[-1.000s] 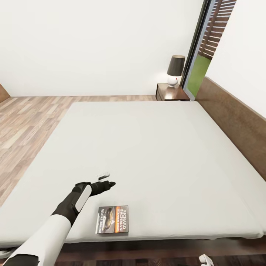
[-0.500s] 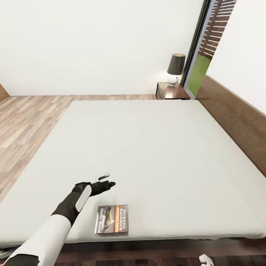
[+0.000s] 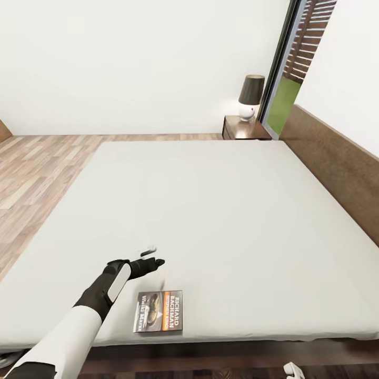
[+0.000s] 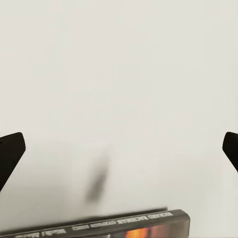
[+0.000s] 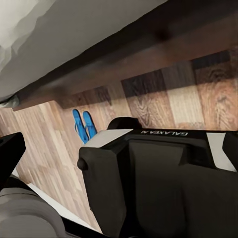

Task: In the bedroom, move the book from the bed onto either nightstand, and place the two sandals side by side next to the bed.

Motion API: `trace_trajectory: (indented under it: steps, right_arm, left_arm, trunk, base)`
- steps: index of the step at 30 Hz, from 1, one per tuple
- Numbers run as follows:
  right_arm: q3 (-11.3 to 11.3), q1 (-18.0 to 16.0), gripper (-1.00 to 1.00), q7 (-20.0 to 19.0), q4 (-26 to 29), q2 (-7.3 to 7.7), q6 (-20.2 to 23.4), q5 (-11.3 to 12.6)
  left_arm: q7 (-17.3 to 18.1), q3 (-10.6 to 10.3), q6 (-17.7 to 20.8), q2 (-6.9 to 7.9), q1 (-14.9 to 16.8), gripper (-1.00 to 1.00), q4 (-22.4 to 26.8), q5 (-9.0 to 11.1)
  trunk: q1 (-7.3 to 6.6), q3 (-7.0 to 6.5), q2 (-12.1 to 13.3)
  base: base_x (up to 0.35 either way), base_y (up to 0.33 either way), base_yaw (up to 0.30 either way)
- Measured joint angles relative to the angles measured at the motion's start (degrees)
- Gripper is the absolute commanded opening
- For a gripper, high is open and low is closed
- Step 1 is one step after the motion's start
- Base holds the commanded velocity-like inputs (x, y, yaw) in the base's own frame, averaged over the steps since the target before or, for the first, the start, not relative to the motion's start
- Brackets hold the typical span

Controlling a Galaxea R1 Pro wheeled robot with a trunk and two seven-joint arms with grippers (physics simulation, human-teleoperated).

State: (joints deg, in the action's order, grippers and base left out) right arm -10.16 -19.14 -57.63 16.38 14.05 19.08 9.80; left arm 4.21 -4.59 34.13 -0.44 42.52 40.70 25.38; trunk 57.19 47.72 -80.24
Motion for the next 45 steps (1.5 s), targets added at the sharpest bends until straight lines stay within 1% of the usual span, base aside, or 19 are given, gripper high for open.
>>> trace_trajectory:
  steps: [4, 11, 24, 31, 41, 45]
  right_arm:
    - [-0.01, 0.0, 1.0, 0.0, 0.02, 0.0, 0.0, 0.0]
    - [0.0, 0.0, 1.0, 0.0, 0.04, 0.0, 0.0, 0.0]
    - [0.0, 0.0, 1.0, 0.0, 0.04, 0.0, 0.01, 0.0]
    - [0.0, 0.0, 1.0, 0.0, 0.02, 0.0, 0.0, 0.0]
    - [0.0, 0.0, 1.0, 0.0, 0.04, 0.0, 0.0, 0.0]
    - [0.0, 0.0, 1.0, 0.0, 0.03, 0.0, 0.0, 0.0]
  left_arm:
    - [0.0, 0.0, 0.0, 0.0, 0.0, 1.0, -0.04, 0.02]
    - [0.0, 0.0, 0.0, 0.0, 0.0, 1.0, 0.0, 0.02]
    - [0.0, 0.0, 0.0, 0.0, 0.0, 1.0, -0.01, 0.01]
    - [0.0, 0.0, 0.0, 0.0, 0.0, 1.0, -0.01, 0.02]
    - [0.0, 0.0, 0.0, 0.0, 0.0, 1.0, 0.01, 0.02]
    - [0.0, 0.0, 0.0, 0.0, 0.0, 1.0, 0.02, 0.03]
  trunk:
    - [0.88, 0.72, -1.6]
    - [0.88, 0.72, -1.62]
    - [3.73, 3.05, -6.82]
    - [3.74, 3.06, -6.83]
    - [5.93, 4.85, -10.83]
    - [5.94, 4.85, -10.85]
  base:
    - [0.0, 0.0, 0.0]
    - [0.0, 0.0, 0.0]
    - [0.0, 0.0, 0.0]
    - [0.0, 0.0, 0.0]
    - [0.0, 0.0, 0.0]
    - [0.0, 0.0, 0.0]
